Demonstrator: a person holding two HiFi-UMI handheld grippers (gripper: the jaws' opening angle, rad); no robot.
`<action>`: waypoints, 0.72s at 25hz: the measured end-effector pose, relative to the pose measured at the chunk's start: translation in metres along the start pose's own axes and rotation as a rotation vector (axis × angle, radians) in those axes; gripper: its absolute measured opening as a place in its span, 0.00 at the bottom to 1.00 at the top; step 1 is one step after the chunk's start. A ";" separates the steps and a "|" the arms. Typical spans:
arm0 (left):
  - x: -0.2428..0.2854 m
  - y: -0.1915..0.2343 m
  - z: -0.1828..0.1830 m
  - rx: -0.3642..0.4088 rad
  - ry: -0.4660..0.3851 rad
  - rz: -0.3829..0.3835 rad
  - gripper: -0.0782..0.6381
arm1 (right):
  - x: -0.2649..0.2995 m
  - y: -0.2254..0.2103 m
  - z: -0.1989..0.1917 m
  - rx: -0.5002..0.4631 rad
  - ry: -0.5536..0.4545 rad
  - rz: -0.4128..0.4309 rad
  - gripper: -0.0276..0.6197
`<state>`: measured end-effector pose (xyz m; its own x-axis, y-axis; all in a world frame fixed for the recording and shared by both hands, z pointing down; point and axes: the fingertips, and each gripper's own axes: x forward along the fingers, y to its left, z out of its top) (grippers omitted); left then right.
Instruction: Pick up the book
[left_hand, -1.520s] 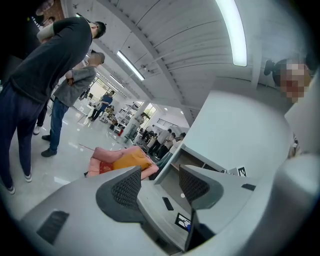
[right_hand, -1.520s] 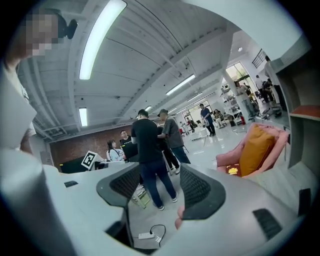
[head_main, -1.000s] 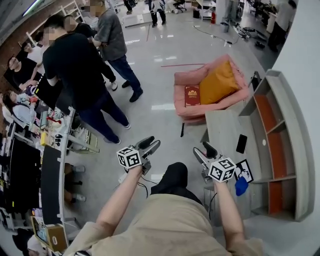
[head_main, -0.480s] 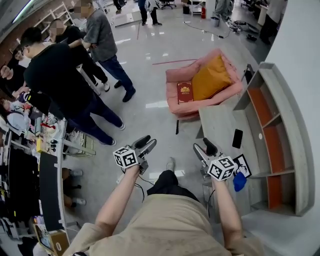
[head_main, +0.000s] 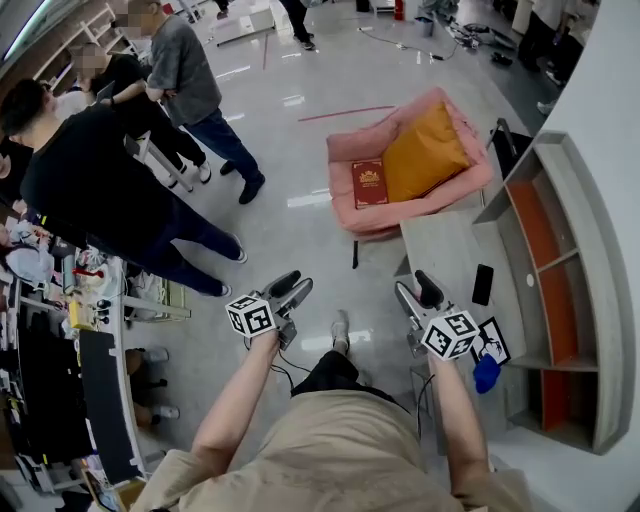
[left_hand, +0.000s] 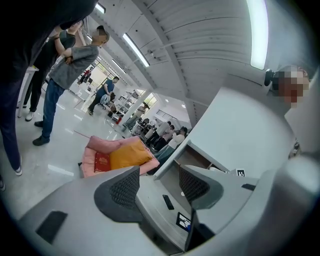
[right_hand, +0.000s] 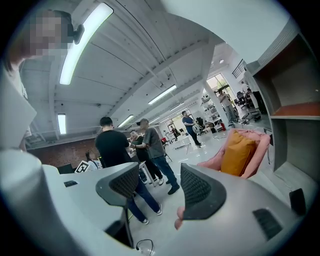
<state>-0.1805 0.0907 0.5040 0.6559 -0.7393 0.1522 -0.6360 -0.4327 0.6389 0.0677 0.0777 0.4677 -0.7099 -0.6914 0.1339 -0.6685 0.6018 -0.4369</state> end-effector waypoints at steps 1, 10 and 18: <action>0.007 0.009 0.006 -0.002 0.004 -0.001 0.45 | 0.011 -0.007 0.003 0.003 -0.003 -0.009 0.43; 0.070 0.089 0.071 -0.027 0.035 -0.016 0.45 | 0.105 -0.058 0.039 -0.022 0.002 -0.080 0.43; 0.114 0.142 0.118 -0.029 0.046 -0.059 0.45 | 0.163 -0.085 0.056 -0.028 0.002 -0.147 0.43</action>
<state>-0.2437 -0.1162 0.5230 0.7105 -0.6880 0.1481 -0.5840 -0.4590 0.6695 0.0211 -0.1080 0.4770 -0.6045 -0.7720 0.1966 -0.7711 0.5050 -0.3878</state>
